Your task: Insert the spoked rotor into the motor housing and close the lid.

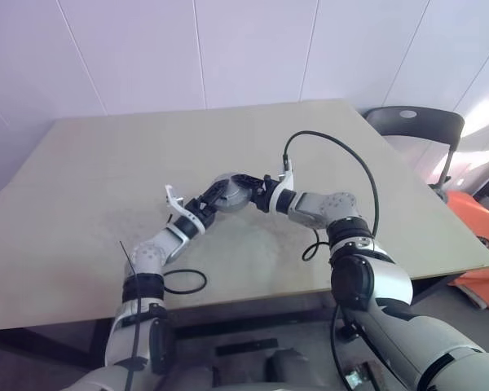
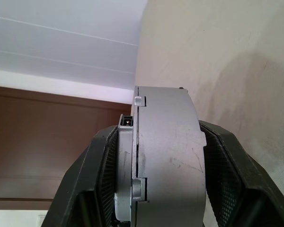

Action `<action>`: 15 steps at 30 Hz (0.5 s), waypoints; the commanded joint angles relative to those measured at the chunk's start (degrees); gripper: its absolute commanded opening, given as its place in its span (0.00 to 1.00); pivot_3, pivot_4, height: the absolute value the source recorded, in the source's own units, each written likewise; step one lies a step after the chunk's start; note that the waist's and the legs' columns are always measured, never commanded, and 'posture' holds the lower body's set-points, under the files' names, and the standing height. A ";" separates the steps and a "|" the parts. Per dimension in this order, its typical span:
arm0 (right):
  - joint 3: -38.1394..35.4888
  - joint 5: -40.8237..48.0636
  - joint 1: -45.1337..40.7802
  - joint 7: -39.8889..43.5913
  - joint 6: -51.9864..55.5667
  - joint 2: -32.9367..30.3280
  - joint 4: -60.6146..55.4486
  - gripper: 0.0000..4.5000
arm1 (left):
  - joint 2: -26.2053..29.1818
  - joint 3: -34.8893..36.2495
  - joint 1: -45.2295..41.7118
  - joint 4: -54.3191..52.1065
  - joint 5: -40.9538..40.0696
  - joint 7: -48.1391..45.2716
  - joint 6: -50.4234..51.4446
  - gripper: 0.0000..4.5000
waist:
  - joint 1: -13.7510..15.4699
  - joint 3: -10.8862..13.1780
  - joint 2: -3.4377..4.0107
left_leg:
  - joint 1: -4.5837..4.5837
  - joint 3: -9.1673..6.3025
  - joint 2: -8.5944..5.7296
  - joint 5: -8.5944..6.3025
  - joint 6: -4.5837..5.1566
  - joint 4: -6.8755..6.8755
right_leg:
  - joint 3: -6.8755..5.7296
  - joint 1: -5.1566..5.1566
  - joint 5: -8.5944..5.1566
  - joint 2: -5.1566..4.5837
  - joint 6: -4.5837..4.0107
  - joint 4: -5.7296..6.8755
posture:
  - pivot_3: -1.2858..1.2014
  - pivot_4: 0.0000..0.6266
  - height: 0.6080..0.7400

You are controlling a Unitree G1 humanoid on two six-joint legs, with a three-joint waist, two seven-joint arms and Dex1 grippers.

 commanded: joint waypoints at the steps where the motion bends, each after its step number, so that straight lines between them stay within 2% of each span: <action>1: -0.46 1.34 -1.84 1.59 -0.43 -0.33 -2.44 0.49 | 0.45 -0.30 -1.66 -0.44 0.56 -0.47 -0.28 0.87 | 0.00 0.00 0.00 | 0.00 0.00 0.00 0.00 0.00 0.00 | 0.00 0.00 0.00 0.00 0.00 0.00 | 0.52 0.00 1.00; 4: -0.52 1.20 -1.81 1.64 -0.44 -0.37 -2.41 0.49 | 0.47 -0.86 -1.41 -0.83 0.84 -1.07 0.61 0.66 | 0.00 0.00 0.00 | 0.00 0.00 0.00 0.00 0.00 0.00 | 0.00 0.00 0.00 0.00 0.00 0.00 | 0.52 0.00 1.00; 11: -1.17 1.61 -1.76 2.04 0.05 -0.29 -2.42 0.49 | 0.21 -0.28 -0.99 -2.35 -0.45 -1.33 1.21 0.66 | 0.00 0.00 0.00 | 0.00 0.00 0.01 0.00 0.00 0.00 | 0.00 0.00 0.00 0.00 0.00 0.00 | 0.52 0.00 1.00; 15: -1.34 1.55 -1.72 2.13 0.20 -0.10 -2.35 0.49 | 0.20 0.29 -0.97 -3.41 -1.65 -1.53 1.91 0.56 | -0.01 0.00 0.00 | 0.00 0.00 0.01 0.00 0.00 0.00 | 0.00 0.00 0.00 0.00 0.00 0.00 | 0.52 0.00 1.00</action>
